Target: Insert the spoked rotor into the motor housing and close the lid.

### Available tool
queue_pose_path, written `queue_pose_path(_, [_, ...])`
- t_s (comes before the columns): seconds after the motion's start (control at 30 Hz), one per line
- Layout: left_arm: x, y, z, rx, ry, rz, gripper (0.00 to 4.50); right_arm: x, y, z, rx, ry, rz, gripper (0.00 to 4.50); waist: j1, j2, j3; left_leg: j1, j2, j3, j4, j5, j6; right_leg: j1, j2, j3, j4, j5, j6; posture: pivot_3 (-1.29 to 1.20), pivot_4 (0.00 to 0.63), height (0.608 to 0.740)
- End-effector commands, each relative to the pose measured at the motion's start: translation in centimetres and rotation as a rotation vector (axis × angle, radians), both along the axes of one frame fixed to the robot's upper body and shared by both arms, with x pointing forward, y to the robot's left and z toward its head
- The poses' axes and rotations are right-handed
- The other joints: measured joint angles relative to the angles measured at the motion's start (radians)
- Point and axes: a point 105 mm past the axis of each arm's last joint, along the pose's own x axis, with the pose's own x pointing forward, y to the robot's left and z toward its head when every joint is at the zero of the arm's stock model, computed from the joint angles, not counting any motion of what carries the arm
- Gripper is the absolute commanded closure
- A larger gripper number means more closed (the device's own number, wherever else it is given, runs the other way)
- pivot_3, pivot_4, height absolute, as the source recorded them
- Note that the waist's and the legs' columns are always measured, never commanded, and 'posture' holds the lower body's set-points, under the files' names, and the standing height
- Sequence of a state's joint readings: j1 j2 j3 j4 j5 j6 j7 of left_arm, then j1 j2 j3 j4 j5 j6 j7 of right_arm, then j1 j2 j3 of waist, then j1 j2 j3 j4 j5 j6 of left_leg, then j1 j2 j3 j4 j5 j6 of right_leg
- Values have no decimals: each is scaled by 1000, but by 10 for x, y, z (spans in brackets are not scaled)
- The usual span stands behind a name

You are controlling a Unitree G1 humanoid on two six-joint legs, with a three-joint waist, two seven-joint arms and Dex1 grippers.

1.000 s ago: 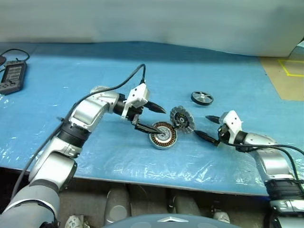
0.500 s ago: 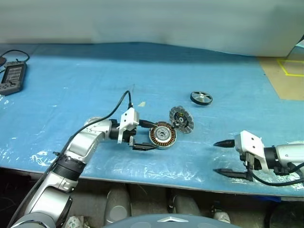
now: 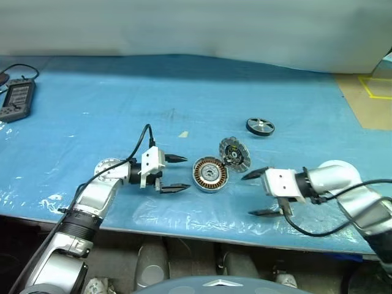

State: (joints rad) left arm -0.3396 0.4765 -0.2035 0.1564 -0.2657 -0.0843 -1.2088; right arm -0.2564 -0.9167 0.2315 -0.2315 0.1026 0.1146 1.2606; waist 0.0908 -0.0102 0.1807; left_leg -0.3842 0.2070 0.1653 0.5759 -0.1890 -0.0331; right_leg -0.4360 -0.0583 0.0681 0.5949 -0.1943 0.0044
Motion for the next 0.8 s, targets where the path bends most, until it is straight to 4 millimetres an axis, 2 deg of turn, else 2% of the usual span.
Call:
queue_pose_path(0.03, [-4,0,2,-39,-73,-19,464,17,15,21,27,-82,41,0,-5,0,0,0,0,0,1,0,0,-1,0,1,3,0,0,0,150,740])
queue_pose_path(0.13, [-4,0,4,-73,-83,-23,464,20,24,31,48,-92,66,0,-4,0,0,2,1,0,3,0,0,-3,1,1,13,-3,-2,0,150,740])
queue_pose_path(0.3, [-4,2,0,-66,-75,-10,464,19,34,44,68,-94,88,0,-6,0,0,2,1,0,4,0,0,-3,0,0,15,-3,-3,0,150,740])
queue_pose_path(0.6, [1,1,8,-86,-59,1,464,33,19,32,40,-92,-41,0,-11,0,0,2,2,0,4,0,-1,-2,1,0,14,-3,-3,0,150,740])
queue_pose_path(0.8, [2,2,15,-102,-50,-7,464,26,-5,20,-22,-31,-116,0,-12,0,0,2,1,0,4,1,-1,-2,0,0,14,-3,-3,0,150,740])
